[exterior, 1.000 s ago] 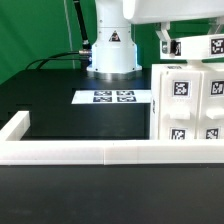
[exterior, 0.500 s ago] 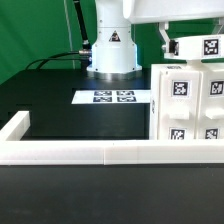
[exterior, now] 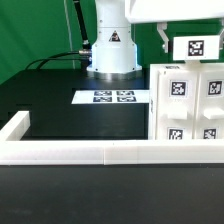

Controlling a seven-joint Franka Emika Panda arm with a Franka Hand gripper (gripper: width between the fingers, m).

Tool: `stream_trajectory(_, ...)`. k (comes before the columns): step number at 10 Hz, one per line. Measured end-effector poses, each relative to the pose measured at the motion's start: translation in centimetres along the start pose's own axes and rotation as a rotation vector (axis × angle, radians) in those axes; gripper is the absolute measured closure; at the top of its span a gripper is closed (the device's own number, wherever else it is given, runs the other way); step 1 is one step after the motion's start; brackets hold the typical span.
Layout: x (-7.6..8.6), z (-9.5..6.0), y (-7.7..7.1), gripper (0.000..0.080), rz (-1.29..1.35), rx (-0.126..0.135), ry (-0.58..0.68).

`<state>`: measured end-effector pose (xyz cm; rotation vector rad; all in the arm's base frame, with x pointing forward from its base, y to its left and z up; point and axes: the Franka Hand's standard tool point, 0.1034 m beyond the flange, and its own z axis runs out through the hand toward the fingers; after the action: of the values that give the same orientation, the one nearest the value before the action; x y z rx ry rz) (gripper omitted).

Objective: Assemble cabinet

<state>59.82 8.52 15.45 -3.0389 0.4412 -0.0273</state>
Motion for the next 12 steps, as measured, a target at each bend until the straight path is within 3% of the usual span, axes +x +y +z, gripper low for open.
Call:
stream_trajectory(4,0.1,0.1,-0.4,0.0235,0.357,0.039,-0.005)
stream_trajectory(12,0.1,0.1,-1.5,0.0235,0.868,0.060,-0.026)
